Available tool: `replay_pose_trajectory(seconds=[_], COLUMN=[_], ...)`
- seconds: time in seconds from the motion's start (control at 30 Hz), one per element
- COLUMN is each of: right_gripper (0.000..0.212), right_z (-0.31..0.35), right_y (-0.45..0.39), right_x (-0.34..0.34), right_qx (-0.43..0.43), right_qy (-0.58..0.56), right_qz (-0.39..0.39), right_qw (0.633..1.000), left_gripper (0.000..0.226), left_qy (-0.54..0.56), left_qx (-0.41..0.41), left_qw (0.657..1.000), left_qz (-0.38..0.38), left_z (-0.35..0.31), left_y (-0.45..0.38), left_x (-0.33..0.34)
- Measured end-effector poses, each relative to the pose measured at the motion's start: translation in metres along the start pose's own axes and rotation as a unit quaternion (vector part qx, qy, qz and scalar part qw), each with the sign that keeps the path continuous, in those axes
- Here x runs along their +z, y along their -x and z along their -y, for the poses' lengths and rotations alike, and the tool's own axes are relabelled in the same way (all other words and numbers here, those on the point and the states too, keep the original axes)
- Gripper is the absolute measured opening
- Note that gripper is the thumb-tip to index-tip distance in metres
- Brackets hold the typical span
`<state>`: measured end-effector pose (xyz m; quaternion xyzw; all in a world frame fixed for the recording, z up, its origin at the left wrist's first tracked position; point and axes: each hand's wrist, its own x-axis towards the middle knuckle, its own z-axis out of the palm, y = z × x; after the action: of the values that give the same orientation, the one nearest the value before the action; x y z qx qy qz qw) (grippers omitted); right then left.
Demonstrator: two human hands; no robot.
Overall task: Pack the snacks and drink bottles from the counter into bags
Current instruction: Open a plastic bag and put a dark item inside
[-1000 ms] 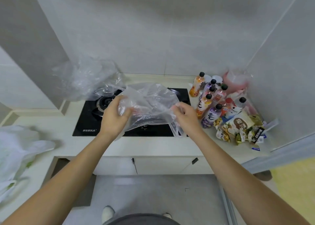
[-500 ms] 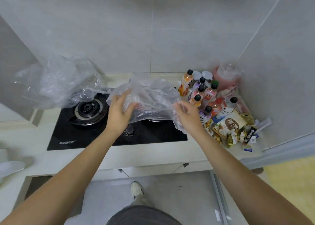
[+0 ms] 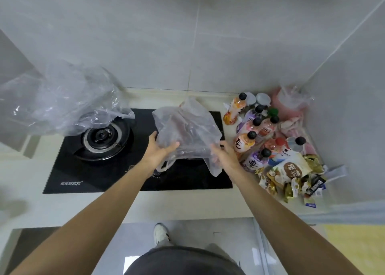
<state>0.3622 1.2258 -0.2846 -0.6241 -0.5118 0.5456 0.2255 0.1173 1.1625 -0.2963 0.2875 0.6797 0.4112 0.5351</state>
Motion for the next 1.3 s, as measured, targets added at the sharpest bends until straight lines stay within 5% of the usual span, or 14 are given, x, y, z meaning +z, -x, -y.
replay_pose_trajectory(seconds=[0.1, 0.23, 0.33, 0.43, 0.6, 0.8, 1.0, 1.13, 1.3], right_gripper=[0.028, 0.065, 0.066, 0.051, 0.028, 0.044, 0.066, 0.052, 0.034], right_z=[-0.003, -0.003, -0.003, 0.000, 0.005, 0.016, 0.032, 0.038, 0.039], right_y=[-0.005, -0.019, -0.028, -0.033, -0.033, -0.027, -0.004, 0.014, 0.042], right_x=[-0.012, -0.027, -0.036, -0.049, -0.069, -0.092, -0.109, -0.110, -0.109], right_qx=[-0.028, -0.059, -0.072, -0.085, -0.155, -0.200, -0.260, -0.311, -0.317], right_qy=[-0.005, 0.020, 0.070, 0.083, 0.109, 0.077, 0.090, 0.091, 0.117], right_qz=[0.072, 0.109, 0.067, 0.047, 0.065, 0.129, 0.205, 0.165, 0.120], right_qw=[0.997, 0.992, 0.993, 0.992, 0.980, 0.968, 0.939, 0.931, 0.934], left_gripper=[0.126, 0.119, 0.085, 0.051, 0.053, 0.036, 0.031, 0.016, 0.040], left_qy=[-0.026, -0.060, -0.152, -0.110, 0.006, 0.049, 0.022, -0.112, -0.166], left_qx=[0.017, 0.038, 0.022, 0.020, 0.075, 0.173, 0.242, 0.287, 0.340], left_qw=[0.998, 0.997, 0.983, 0.982, 0.986, 0.962, 0.936, 0.900, 0.860], left_qz=[0.049, 0.017, -0.102, -0.151, -0.148, -0.207, -0.254, -0.309, -0.342], left_z=[0.007, 0.007, -0.001, -0.001, 0.004, -0.003, -0.014, -0.014, -0.027], left_y=[0.006, 0.014, 0.025, 0.036, 0.061, 0.100, 0.142, 0.158, 0.179], left_x=[0.001, 0.009, 0.016, 0.023, 0.025, 0.038, 0.054, 0.050, 0.042])
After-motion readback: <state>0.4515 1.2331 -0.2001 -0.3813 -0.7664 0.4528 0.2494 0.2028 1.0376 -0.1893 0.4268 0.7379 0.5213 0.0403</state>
